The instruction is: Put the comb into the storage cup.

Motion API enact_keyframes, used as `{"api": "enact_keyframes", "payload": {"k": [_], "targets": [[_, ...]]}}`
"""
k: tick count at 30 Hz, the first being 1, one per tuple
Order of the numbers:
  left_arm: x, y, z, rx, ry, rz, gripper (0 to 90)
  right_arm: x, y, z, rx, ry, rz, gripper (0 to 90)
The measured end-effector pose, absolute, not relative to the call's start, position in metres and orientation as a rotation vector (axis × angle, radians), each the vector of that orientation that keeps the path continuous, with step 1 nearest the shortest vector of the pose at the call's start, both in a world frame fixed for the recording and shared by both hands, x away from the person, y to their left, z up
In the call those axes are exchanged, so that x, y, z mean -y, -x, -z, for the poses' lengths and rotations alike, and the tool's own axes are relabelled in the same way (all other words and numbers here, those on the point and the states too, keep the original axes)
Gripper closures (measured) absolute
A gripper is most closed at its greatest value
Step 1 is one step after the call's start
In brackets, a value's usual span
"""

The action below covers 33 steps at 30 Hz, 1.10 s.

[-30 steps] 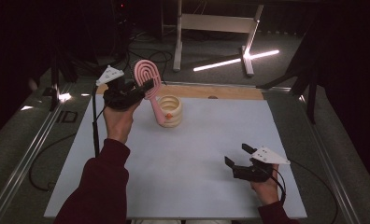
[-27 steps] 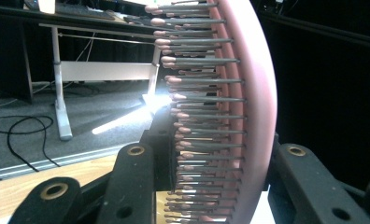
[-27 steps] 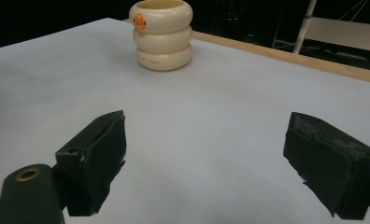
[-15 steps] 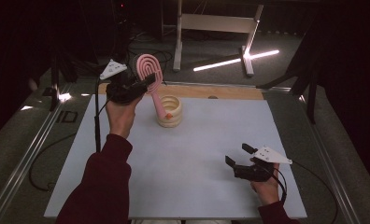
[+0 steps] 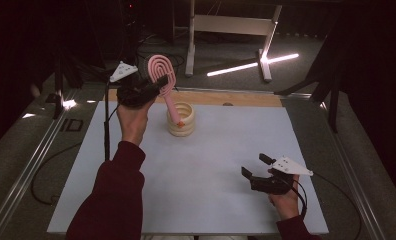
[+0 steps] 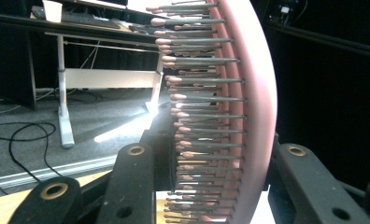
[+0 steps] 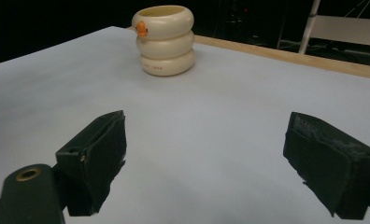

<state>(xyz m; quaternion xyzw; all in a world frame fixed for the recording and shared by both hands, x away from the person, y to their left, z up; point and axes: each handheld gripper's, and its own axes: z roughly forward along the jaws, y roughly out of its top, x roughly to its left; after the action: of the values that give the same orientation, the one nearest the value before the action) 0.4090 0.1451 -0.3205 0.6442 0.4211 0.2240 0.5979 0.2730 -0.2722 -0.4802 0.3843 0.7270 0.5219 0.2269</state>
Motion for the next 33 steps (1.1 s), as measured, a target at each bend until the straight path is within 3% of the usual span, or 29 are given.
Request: {"api": "enact_keyframes", "payload": {"k": [33], "targets": [[-0.13, -0.43, 0.327, -1.018, -1.499, -0.569, 64.0, 0.274, -0.274, 0.484, -2.014, -1.069, -1.439, 13.5]]}}
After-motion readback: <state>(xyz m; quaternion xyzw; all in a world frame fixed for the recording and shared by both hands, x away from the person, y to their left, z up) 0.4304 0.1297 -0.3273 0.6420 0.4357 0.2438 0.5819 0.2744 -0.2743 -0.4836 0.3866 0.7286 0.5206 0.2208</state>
